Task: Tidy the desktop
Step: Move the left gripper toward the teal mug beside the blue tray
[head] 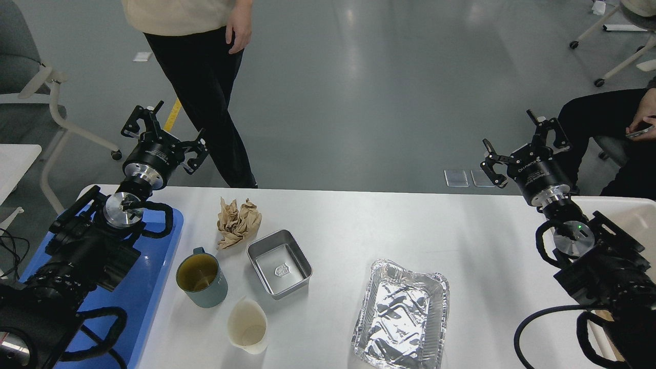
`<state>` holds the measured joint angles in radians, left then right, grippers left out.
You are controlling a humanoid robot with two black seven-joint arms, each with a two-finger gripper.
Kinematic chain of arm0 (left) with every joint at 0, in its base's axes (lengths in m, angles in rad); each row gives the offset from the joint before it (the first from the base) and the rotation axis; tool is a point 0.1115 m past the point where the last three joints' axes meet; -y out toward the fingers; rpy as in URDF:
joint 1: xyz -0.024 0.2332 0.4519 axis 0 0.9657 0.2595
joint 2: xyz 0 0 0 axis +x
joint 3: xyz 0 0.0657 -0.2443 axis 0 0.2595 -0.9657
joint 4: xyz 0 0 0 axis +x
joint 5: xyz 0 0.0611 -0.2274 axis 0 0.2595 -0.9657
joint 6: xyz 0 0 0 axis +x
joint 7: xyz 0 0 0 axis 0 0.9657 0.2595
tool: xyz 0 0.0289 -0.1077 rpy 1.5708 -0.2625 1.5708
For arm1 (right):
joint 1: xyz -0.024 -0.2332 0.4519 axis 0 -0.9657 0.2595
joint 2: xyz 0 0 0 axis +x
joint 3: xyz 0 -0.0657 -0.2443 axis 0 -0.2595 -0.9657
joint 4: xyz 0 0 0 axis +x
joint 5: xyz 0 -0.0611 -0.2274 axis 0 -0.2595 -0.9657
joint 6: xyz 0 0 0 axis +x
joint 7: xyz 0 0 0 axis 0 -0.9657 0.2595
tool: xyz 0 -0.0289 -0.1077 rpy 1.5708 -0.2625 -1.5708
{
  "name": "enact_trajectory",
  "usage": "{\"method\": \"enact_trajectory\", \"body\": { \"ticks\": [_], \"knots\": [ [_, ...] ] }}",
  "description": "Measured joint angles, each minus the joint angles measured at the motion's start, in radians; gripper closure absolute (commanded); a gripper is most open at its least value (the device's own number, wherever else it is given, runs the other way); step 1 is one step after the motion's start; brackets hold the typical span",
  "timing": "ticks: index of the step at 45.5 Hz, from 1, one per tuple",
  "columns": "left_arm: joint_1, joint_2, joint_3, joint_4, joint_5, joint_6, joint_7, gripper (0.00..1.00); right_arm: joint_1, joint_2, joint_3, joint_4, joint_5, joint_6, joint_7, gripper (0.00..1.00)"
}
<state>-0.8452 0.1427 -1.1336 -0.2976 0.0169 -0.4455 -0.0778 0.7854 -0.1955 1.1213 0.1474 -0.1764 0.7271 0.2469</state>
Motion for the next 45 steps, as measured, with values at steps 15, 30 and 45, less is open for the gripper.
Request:
{"method": "enact_trajectory", "body": {
  "ticks": [15, 30, 45],
  "knots": [
    [-0.004, 0.013, -0.007, 0.007, -0.004, -0.020, 0.001, 0.03, -0.003, 0.001, -0.001, 0.000, 0.000, 0.000, 0.000, 0.00],
    [0.020, 0.114, 0.208, -0.216, 0.053, -0.004, 0.048, 0.04, 0.001, 0.005, -0.002, 0.002, 0.000, 0.002, 0.000, 0.00],
    [0.242, 0.744, 0.417, -1.114, 0.097, 0.203, 0.212, 0.05, 0.003, 0.022, -0.006, 0.002, -0.002, 0.002, 0.000, 0.00]
  ]
}}
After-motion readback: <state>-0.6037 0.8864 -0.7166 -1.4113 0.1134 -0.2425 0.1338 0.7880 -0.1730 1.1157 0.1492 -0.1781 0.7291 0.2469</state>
